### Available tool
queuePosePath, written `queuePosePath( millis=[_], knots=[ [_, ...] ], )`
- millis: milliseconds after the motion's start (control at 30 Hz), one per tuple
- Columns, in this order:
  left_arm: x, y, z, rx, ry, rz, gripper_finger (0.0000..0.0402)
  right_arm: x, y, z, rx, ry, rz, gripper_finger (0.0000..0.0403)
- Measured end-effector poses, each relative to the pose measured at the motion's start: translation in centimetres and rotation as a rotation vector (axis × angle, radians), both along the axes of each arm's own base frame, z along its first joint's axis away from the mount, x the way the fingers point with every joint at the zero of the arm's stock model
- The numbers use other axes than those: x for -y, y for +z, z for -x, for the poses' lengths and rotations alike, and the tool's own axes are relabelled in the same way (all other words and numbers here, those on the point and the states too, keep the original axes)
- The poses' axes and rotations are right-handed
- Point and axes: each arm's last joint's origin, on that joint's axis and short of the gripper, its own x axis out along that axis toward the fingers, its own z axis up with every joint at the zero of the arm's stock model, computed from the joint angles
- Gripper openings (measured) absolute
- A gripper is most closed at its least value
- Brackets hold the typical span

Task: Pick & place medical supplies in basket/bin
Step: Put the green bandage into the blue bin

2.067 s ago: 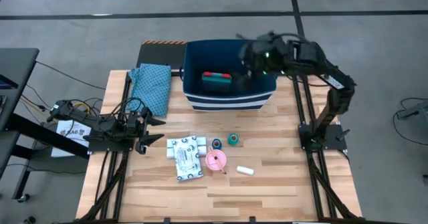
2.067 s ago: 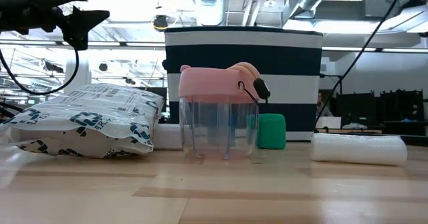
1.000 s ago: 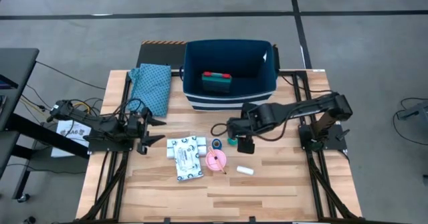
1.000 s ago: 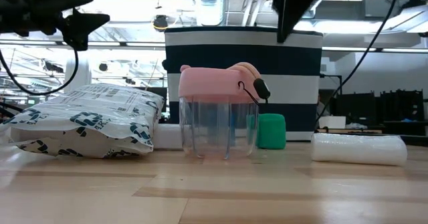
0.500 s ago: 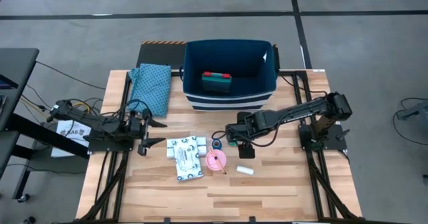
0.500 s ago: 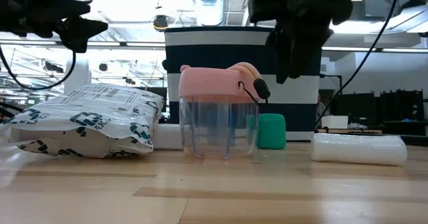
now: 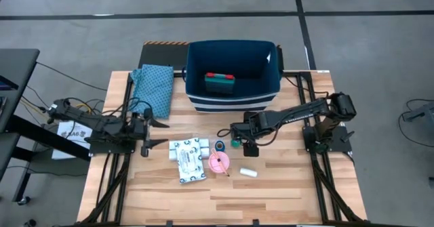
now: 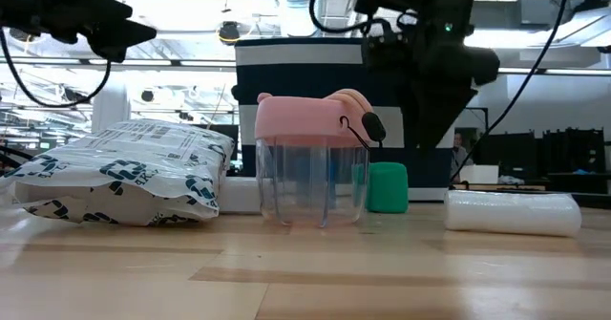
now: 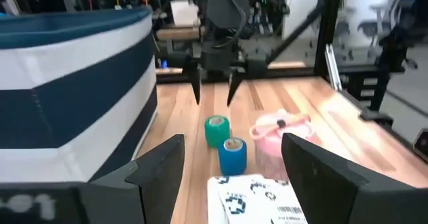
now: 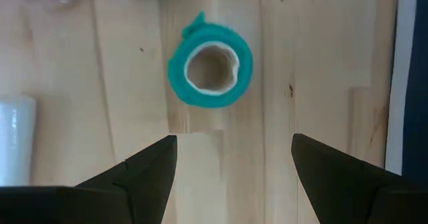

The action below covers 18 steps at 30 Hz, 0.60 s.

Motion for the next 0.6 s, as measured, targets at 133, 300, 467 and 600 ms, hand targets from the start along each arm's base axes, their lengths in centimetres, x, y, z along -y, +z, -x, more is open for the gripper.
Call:
queuePosePath(
  millis=[133, 300, 467, 600],
  knots=[
    [0.3, 0.7, -0.7, -0.043, 0.001, -0.02, 0.0241, 0.0, -1.0, -0.2, -0.024, 0.01, -0.036, 0.0286],
    [0.5, 1.1, -1.5, -0.082, 0.0, -0.033, 0.0241, -0.1, -2.8, -0.6, -0.073, 0.032, -0.059, 0.0286],
    [0.8, 1.6, -2.0, -0.099, -0.018, -0.034, 0.0241, -0.2, -4.7, -1.2, -0.121, 0.046, -0.055, 0.0286],
    [0.9, 1.8, -2.2, -0.106, -0.023, -0.035, 0.0241, -0.2, -6.0, -1.6, -0.141, 0.062, -0.049, 0.0286]
  ],
)
